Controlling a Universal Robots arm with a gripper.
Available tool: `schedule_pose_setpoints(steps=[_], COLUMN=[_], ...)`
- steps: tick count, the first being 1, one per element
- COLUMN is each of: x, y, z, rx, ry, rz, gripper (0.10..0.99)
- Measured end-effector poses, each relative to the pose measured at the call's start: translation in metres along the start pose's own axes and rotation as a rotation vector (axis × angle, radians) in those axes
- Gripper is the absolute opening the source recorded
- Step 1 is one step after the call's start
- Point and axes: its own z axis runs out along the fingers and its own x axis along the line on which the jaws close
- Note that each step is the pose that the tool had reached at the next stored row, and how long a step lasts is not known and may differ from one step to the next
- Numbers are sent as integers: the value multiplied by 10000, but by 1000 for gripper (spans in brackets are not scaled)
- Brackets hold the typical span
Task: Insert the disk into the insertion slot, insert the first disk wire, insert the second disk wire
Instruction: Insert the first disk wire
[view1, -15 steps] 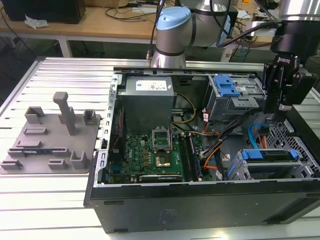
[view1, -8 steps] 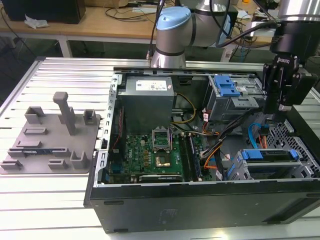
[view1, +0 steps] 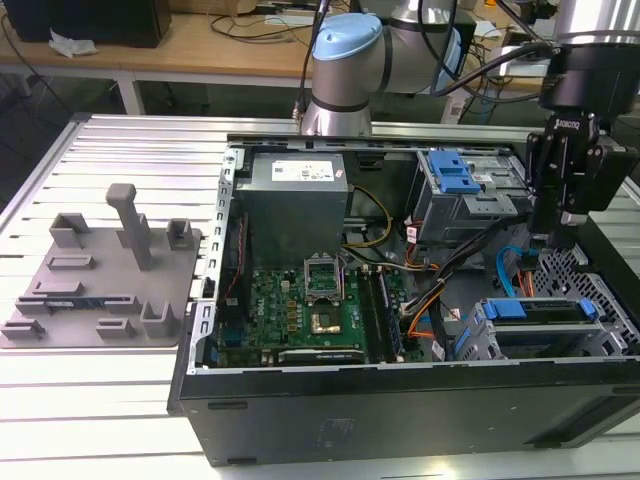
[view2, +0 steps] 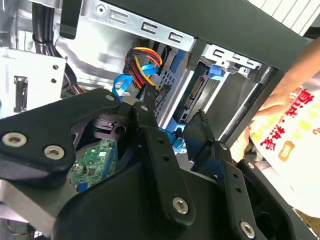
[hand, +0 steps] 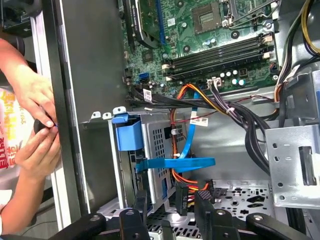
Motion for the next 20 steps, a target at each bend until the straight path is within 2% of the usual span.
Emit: schedule_pose_setpoints(steps=[1, 6, 7, 10, 14, 15, 20], x=[-2, -24, -33, -52, -83, -86, -103], y=[1, 5, 6, 8, 12, 13, 14], z=[2, 29, 38, 44, 44, 45, 62], rx=[1, 22, 30, 40, 45, 45, 47], ry=[12, 179, 238, 313, 340, 340, 345], rz=[0, 4, 6, 5, 7, 7, 7], gripper=[502, 502, 416, 416, 400, 325, 325])
